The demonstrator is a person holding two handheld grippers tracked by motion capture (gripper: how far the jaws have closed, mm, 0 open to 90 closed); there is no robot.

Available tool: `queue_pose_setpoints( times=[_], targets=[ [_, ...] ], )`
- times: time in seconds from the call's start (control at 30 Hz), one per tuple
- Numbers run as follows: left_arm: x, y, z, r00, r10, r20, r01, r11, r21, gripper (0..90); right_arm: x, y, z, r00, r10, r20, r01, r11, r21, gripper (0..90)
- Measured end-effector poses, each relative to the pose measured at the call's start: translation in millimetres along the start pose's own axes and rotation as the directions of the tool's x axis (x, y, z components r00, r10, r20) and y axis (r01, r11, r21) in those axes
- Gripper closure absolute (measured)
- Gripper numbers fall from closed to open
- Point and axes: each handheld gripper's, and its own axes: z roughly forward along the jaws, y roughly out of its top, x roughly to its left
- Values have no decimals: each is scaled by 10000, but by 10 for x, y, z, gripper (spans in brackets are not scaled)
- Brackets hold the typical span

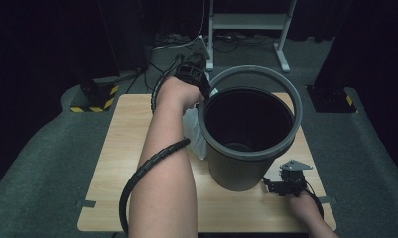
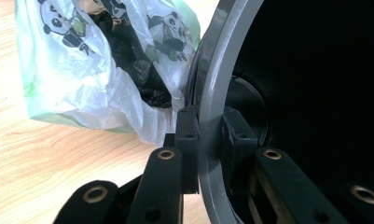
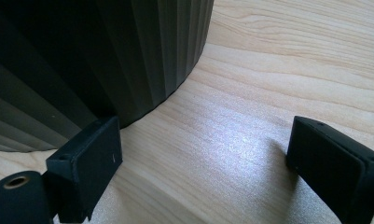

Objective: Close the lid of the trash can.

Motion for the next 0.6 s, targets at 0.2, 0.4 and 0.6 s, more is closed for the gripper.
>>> queue_pose_setpoints(
  times=[0.2, 0.4, 0.6],
  targets=[
    [-31, 18, 53, 9999, 85, -123, -84, 9999, 83, 785, -5, 1, 1, 10000, -22, -24, 22, 10000, 5, 99],
    [2, 4, 87, 10000, -27, -88, 28, 9999, 104, 784, -5, 3, 4, 10000, -41, -36, 41, 10000, 2, 98],
    [-6, 2, 125, 9999, -61, -116, 62, 9999, 108, 784, -4, 4, 6, 10000, -50, -26, 50, 10000, 7, 97]
  ],
)
